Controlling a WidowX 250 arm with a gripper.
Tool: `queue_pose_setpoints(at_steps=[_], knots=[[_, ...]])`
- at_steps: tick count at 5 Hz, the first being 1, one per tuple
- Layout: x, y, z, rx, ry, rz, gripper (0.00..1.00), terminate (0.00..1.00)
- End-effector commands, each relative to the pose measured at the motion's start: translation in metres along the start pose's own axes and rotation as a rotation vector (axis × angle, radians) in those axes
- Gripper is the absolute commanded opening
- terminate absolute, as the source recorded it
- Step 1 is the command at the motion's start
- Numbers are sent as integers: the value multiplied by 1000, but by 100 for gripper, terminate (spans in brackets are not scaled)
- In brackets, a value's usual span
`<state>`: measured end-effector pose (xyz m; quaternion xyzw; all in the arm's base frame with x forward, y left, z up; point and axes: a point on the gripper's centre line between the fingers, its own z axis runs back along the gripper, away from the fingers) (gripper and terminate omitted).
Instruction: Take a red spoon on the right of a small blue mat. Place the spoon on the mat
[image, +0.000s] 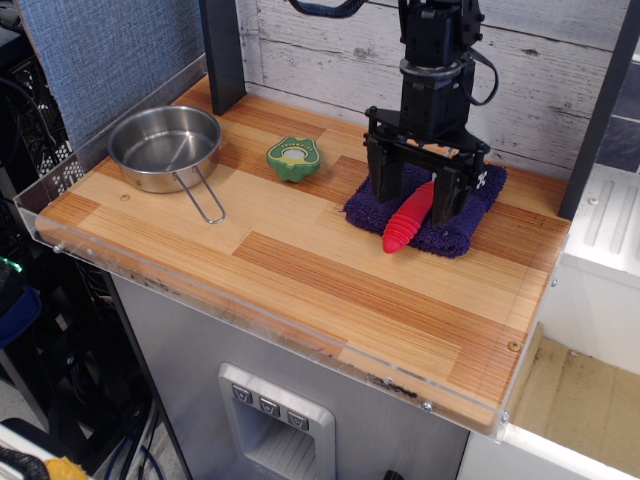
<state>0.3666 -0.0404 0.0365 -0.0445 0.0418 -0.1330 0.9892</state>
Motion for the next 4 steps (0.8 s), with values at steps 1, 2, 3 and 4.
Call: queue_pose_setpoints(at_steps=[1,2,3,4], knots=[[-31,17,79,48,-200,54,100,0],[-46,25,85,64,-240,80,100,0],[-49,28,82,79,-256,65,100,0],[-48,30,78,111,-243,79,100,0]])
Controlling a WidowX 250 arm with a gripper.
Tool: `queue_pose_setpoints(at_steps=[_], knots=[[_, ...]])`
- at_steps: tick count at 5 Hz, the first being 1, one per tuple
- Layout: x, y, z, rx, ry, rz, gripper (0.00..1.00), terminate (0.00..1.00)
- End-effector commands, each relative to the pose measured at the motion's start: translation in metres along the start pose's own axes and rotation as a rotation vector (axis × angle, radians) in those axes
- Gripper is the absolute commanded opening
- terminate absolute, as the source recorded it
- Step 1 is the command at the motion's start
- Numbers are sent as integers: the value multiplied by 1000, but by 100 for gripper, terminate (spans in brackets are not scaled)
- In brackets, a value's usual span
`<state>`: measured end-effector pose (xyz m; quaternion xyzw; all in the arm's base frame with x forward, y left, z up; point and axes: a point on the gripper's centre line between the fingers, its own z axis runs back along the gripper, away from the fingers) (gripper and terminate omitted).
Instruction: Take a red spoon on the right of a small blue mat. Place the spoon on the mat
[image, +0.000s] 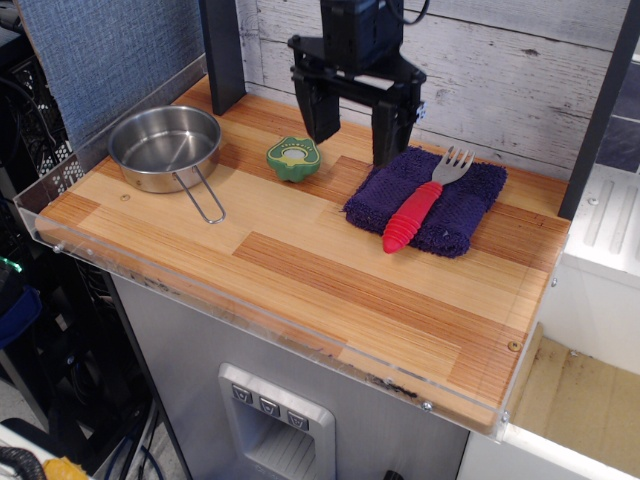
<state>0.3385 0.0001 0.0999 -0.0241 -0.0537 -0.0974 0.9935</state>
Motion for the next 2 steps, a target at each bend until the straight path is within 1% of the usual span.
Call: queue_pose_setpoints(at_steps=[1,2], knots=[[-3,5,15,47,-57,12,100,0],[-3,5,15,47,-57,12,100,100]])
